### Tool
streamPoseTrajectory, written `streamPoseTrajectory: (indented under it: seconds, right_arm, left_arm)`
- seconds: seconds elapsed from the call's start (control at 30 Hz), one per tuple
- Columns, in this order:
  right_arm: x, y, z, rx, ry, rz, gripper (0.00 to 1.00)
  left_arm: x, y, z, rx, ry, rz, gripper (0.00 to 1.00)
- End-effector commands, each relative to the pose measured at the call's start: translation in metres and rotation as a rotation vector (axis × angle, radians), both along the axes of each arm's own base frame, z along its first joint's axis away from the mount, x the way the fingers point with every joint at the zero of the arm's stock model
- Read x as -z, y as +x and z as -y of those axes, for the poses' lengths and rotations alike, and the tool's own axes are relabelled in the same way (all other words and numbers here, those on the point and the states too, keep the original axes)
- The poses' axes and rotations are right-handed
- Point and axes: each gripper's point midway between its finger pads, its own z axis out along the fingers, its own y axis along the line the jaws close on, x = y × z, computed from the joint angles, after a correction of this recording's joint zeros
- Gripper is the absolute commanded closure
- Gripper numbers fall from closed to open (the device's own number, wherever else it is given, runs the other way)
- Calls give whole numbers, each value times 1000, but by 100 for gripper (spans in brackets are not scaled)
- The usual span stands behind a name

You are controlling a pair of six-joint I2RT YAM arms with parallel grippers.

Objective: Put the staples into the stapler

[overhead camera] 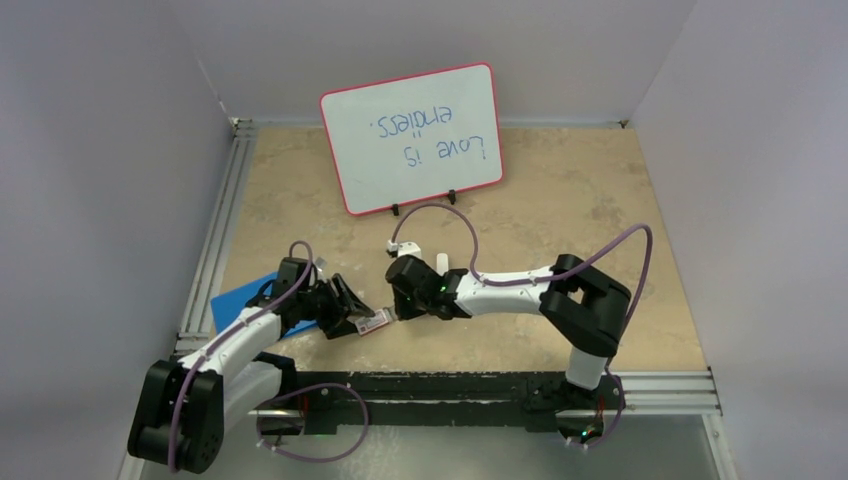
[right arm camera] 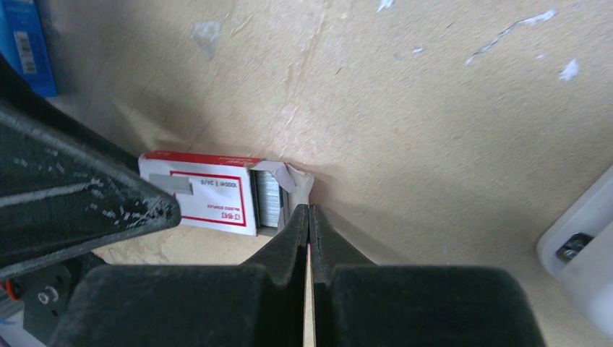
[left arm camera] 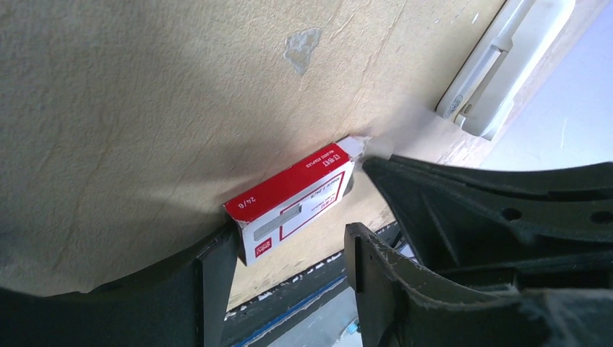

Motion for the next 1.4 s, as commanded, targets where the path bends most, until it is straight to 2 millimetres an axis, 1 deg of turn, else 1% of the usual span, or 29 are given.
streamPoseTrajectory:
  seconds: [0.0, 0.13, 0.2, 0.3, 0.47, 0.6, 0.63, 0.73, 0.83, 0.9, 1.0, 1.07, 1.1, 1.2, 1.37]
  right_arm:
    - [-13, 23, 10, 80, 30, 32, 100]
    - [-12, 27, 14, 75, 26, 30, 100]
    - [-12, 29, 11, 68, 41, 36, 100]
    - [-11, 31, 12, 71, 35, 39, 100]
    - [-19, 47, 20, 80, 27, 75, 100]
    - [-24, 56, 24, 57, 14, 98, 100]
    - [-24, 57, 25, 48, 7, 97, 100]
    - [-21, 55, 26, 19, -5, 88, 100]
    - [-18, 53, 23, 6, -2, 74, 100]
    - [-16, 54, 22, 14, 0, 67, 100]
    - [-14, 54, 21, 19, 7, 60, 100]
    - [-13, 53, 21, 21, 7, 55, 100]
    - [-13, 54, 21, 24, 8, 54, 100]
    - [-13, 53, 20, 26, 11, 49, 100]
    - [-12, 54, 20, 27, 8, 50, 100]
  left_arm:
    - [5, -8, -3, 9, 18, -16, 44]
    - [7, -8, -2, 13, 11, -17, 51]
    - [6, -6, 0, 16, -1, -4, 58]
    - [7, -3, 0, 15, 6, 4, 67]
    - [13, 1, -6, 9, 49, 9, 77]
    - [11, 10, -7, -3, 61, 47, 79]
    - [10, 12, -6, -5, 61, 58, 77]
    - [3, 21, -7, -16, 66, 107, 66]
    - [-5, 32, -6, -12, 63, 187, 60]
    - [-9, 40, -5, -9, 55, 239, 58]
    - [-9, 49, -2, -3, 47, 273, 57]
    - [-9, 55, 1, 8, 34, 287, 61]
    - [-7, 55, 2, 14, 28, 283, 66]
    - [-3, 54, 3, 17, 26, 268, 77]
    - [3, 54, -2, 6, 57, 268, 86]
